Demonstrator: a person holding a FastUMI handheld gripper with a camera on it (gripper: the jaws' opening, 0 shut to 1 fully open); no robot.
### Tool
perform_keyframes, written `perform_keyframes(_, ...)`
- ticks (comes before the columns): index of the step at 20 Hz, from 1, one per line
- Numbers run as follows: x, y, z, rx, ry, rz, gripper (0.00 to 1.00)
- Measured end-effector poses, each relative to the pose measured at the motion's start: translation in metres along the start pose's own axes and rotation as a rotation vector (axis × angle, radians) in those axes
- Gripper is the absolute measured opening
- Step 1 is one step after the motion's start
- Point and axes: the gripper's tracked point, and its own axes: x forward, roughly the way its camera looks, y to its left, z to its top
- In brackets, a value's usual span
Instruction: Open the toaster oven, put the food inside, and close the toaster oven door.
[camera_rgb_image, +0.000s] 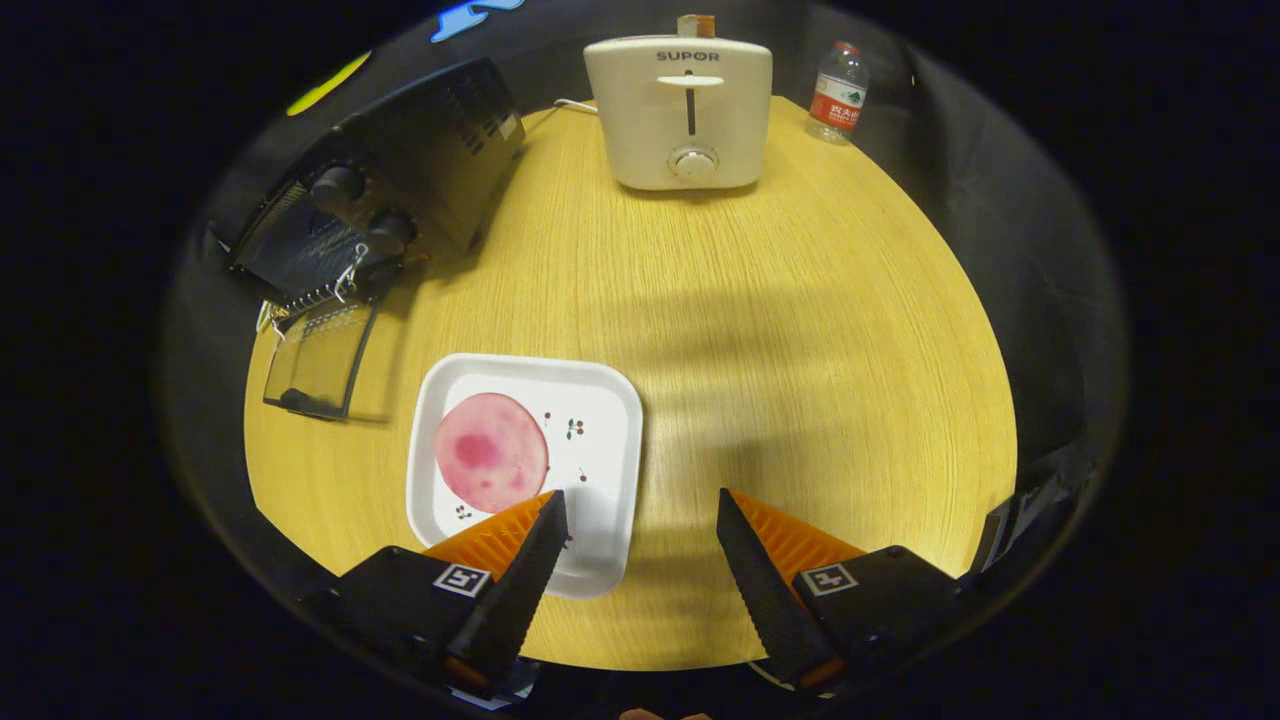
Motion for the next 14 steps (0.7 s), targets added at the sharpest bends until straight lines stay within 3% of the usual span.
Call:
perform_keyframes(4,0.010,0.009,-0.005,0.031,0.040,0.006,0.88)
perform_keyframes(10,0.014,0.006,-0.004,0.060,0.054,-0.019,0.48)
perform_keyframes(14,0.022,0.012,-0.003,0.106,0.067,0.021,0.46)
